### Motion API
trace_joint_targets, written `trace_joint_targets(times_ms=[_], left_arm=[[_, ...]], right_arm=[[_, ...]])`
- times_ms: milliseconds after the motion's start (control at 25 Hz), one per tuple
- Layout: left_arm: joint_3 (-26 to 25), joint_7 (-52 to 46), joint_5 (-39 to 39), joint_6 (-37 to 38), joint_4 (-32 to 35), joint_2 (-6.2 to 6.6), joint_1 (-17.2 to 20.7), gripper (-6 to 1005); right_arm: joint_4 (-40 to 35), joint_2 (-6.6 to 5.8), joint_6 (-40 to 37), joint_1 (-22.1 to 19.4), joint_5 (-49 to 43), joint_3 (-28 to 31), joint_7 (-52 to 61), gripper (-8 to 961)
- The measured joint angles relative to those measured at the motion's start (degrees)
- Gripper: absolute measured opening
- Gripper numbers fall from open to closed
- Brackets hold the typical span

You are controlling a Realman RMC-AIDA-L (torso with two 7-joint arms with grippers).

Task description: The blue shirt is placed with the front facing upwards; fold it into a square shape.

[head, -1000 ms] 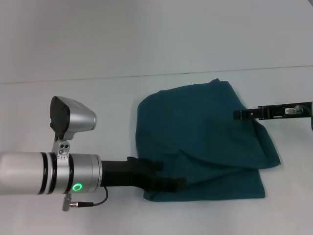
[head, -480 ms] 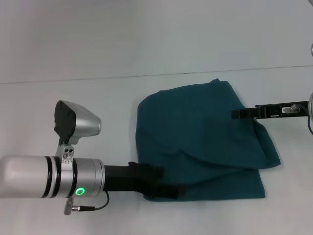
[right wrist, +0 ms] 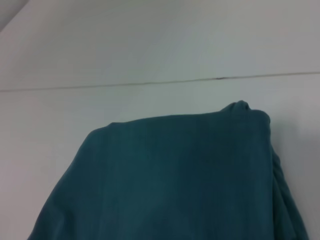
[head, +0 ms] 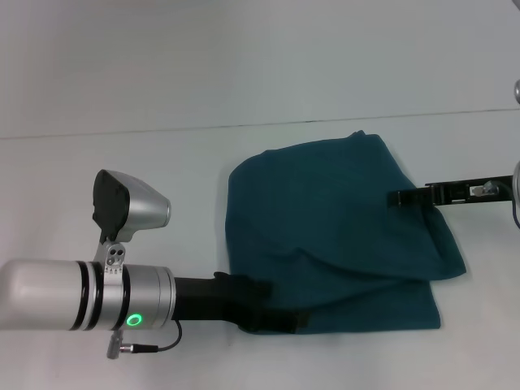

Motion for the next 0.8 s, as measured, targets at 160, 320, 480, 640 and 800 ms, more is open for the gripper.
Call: trace_joint_targets(times_ms=[160, 320, 480, 640, 800], left_arm=[[0.00, -0.08, 0.03, 0.00, -0.07, 0.01, -0.01, 922], [0.06, -0.32, 0.06, 0.00, -0.07, 0.00, -0.01, 922], [0.09, -0.37, 0.07, 0.00, -0.06, 0.00, -0.01, 922], [0.09, -0.39, 0.07, 0.02, -0.04, 0.00, -0.01, 922], [0.09, -0.40, 0.07, 0.09, -0.01, -0.01, -0.01, 922]], right_arm=[[0.78, -0.03, 0.95, 0.25, -0.13, -0.15, 0.02, 792], [0.87, 0.03, 1.39, 0.26, -0.13, -0.20, 0.02, 792], [1.06, 0.02, 1.65, 0.28, -0.13, -0.22, 0.02, 791], [2.61, 0.01, 2.96, 0.83, -0.13, -0.22, 0.02, 785], [3.13, 0.03, 3.37, 1.22, -0.17, -0.23, -0.09, 648]])
